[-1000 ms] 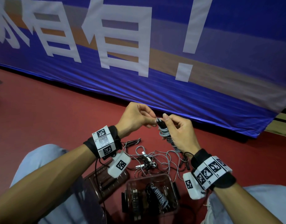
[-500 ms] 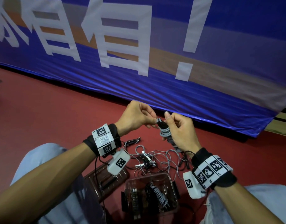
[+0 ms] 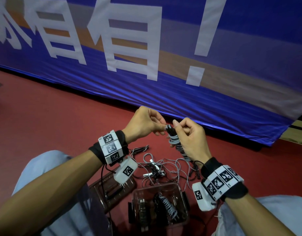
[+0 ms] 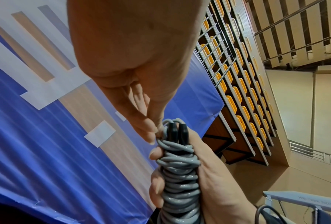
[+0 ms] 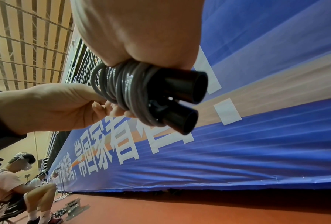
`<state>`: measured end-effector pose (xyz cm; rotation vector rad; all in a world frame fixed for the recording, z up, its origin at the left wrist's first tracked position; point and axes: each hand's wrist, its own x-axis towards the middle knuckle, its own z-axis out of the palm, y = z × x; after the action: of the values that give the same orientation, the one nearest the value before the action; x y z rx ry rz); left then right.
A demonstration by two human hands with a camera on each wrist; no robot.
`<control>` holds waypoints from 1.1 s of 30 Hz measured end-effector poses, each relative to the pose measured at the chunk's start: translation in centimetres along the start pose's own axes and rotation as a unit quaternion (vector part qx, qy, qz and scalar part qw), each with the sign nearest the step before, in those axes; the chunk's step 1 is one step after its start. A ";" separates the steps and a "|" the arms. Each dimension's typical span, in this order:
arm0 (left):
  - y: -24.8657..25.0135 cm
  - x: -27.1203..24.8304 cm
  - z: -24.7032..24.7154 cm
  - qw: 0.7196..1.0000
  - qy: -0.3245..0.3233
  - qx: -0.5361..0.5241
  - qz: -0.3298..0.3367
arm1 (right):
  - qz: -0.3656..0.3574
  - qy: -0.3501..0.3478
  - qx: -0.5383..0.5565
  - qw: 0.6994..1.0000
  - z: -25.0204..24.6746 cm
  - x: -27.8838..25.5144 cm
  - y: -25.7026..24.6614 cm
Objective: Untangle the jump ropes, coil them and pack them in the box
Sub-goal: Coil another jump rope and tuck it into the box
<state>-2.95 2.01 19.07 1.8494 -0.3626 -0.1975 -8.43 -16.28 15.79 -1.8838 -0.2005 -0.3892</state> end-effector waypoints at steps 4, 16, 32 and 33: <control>0.0 0.0 0.1 1.000 0.005 -0.008 -0.004 | 0.022 0.007 0.031 0.999 0.1 -0.2 0.0; 0.1 -0.2 -0.1 1.000 -0.009 -0.004 -0.010 | -0.001 -0.006 0.047 0.999 0.3 -0.1 0.4; -0.8 -0.7 0.1 1.000 -0.004 -0.005 -0.008 | 0.091 -0.065 0.125 0.986 0.8 -0.8 0.9; -0.8 -0.8 0.5 1.000 0.006 -0.024 0.001 | 0.097 -0.043 0.145 0.984 0.9 -0.6 0.9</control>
<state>-3.71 2.08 18.10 1.8024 -0.3483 -0.1910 -8.58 -15.72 14.51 -1.6163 -0.1215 -0.1376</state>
